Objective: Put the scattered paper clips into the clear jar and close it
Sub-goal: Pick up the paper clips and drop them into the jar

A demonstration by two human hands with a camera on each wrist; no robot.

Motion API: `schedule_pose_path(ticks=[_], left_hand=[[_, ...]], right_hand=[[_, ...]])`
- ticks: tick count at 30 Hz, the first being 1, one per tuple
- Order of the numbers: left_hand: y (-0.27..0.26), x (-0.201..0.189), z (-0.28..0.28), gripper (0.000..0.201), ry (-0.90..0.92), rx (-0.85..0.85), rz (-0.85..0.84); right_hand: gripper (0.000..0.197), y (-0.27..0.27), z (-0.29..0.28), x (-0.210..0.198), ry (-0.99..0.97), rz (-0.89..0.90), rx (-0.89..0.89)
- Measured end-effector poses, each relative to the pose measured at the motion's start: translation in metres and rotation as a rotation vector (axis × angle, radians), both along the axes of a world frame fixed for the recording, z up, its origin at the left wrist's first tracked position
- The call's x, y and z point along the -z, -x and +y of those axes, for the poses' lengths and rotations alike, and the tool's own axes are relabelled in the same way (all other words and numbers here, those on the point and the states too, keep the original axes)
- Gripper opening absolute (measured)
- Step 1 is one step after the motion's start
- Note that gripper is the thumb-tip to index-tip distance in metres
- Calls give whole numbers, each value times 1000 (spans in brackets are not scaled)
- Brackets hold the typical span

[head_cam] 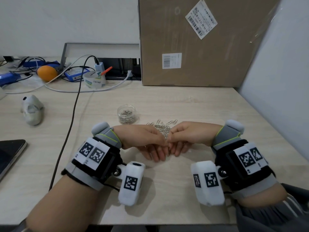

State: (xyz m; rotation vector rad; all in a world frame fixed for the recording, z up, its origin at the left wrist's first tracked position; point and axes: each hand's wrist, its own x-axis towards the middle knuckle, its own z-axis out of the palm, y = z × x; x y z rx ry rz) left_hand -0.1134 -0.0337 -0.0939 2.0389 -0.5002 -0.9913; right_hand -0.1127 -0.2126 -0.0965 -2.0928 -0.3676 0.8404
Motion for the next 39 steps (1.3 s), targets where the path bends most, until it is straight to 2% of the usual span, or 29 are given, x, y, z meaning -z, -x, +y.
schedule_pose_path(ticks=[4, 8, 10, 13, 17, 24, 27, 31, 33, 39], left_hand=[[-4, 3, -1, 20, 99, -140, -43], [-15, 2, 4, 15, 273, -467, -188], [-24, 4, 8, 12, 341, -629, -251], [-32, 10, 12, 19, 296, -737, -321], [-32, 17, 7, 32, 297, -716, -264], [-25, 23, -6, 31, 400, -561, -119], [-27, 24, -7, 34, 447, -579, -151], [-33, 24, -3, 24, 430, -682, -237], [-34, 25, -2, 23, 401, -673, -259], [-25, 22, -4, 31, 324, -511, -223]], right_hand=[[24, -5, 0, 2, -100, -81, 132], [20, -13, -5, 1, -267, -286, 394], [19, -22, -10, 7, -281, -384, 562], [15, -35, -16, 22, -294, -438, 714], [19, -37, -10, 30, -390, -387, 697], [19, -32, 9, 35, -440, -289, 444], [20, -31, 6, 29, -483, -313, 488], [19, -38, -5, 30, -491, -429, 691], [19, -40, -9, 32, -417, -464, 706], [19, -36, -1, 37, -251, -432, 455]])
